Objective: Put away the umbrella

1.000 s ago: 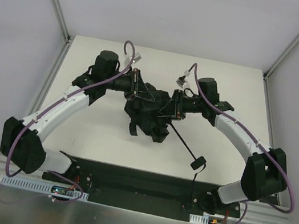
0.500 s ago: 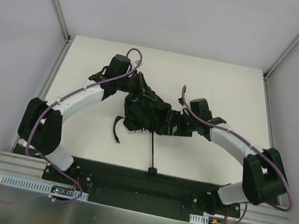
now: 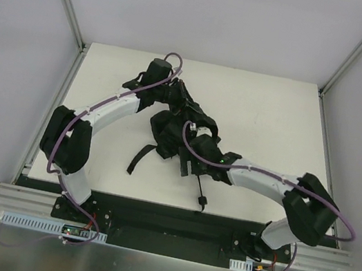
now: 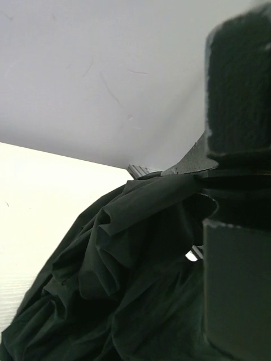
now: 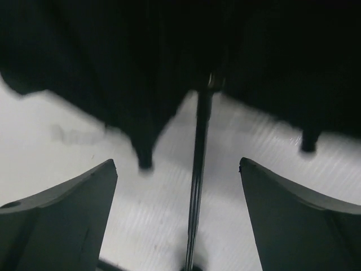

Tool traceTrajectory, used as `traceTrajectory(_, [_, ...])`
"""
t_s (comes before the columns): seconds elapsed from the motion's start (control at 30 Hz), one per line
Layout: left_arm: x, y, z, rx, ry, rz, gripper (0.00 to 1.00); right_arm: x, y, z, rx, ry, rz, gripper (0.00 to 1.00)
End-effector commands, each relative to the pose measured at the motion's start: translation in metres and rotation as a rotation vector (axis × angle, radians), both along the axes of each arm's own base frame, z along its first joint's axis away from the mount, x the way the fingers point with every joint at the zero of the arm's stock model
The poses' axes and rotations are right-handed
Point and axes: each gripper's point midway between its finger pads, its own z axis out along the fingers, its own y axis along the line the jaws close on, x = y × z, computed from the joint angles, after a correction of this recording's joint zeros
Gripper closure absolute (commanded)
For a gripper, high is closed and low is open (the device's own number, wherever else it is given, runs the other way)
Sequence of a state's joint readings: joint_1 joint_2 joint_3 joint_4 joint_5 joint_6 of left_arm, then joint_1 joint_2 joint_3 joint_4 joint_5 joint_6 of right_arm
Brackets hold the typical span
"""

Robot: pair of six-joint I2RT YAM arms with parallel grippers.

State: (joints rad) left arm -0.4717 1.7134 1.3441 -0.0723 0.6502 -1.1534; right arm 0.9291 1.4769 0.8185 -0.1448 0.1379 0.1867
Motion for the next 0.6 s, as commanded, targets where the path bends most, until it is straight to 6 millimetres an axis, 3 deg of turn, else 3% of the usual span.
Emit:
traceTrajectory(0.0, [-0.006, -0.001, 0.038, -0.042, -0.053, -0.014, 1.0, 0.044, -0.016, 0.001, -0.182, -0.162, -0.219, 0.14])
traceTrajectory(0.03, [-0.009, 0.0, 0.044, -0.047, -0.067, -0.02, 1.0, 0.048, -0.015, -0.001, -0.199, -0.187, -0.218, 0.2])
traceTrajectory(0.07, [-0.012, 0.001, 0.05, -0.055, -0.086, -0.029, 1.0, 0.051, -0.02, -0.005, -0.228, -0.207, -0.233, 0.36])
traceTrajectory(0.17, [-0.02, 0.017, 0.064, -0.057, -0.136, -0.008, 1.0, 0.051, -0.031, -0.015, -0.239, -0.224, -0.266, 0.67])
traceTrajectory(0.27, [-0.023, 0.038, 0.068, -0.054, -0.166, 0.025, 1.0, 0.043, -0.024, -0.023, -0.178, -0.198, -0.226, 0.95])
traceTrajectory(0.33, [-0.029, 0.045, 0.067, -0.058, -0.165, 0.018, 1.0, 0.037, -0.021, -0.026, -0.148, -0.179, -0.208, 1.0])
traceTrajectory(0.4, [-0.035, 0.048, 0.068, -0.06, -0.182, -0.003, 0.97, 0.034, -0.019, -0.013, -0.118, -0.191, -0.17, 1.0])
traceTrajectory(0.47, [-0.045, 0.051, 0.068, -0.062, -0.188, -0.012, 0.92, 0.034, -0.027, 0.008, -0.08, -0.234, -0.157, 1.0])
traceTrajectory(0.57, [-0.063, 0.055, 0.078, -0.072, -0.245, -0.049, 0.93, 0.038, -0.042, 0.06, -0.027, -0.352, -0.094, 1.0])
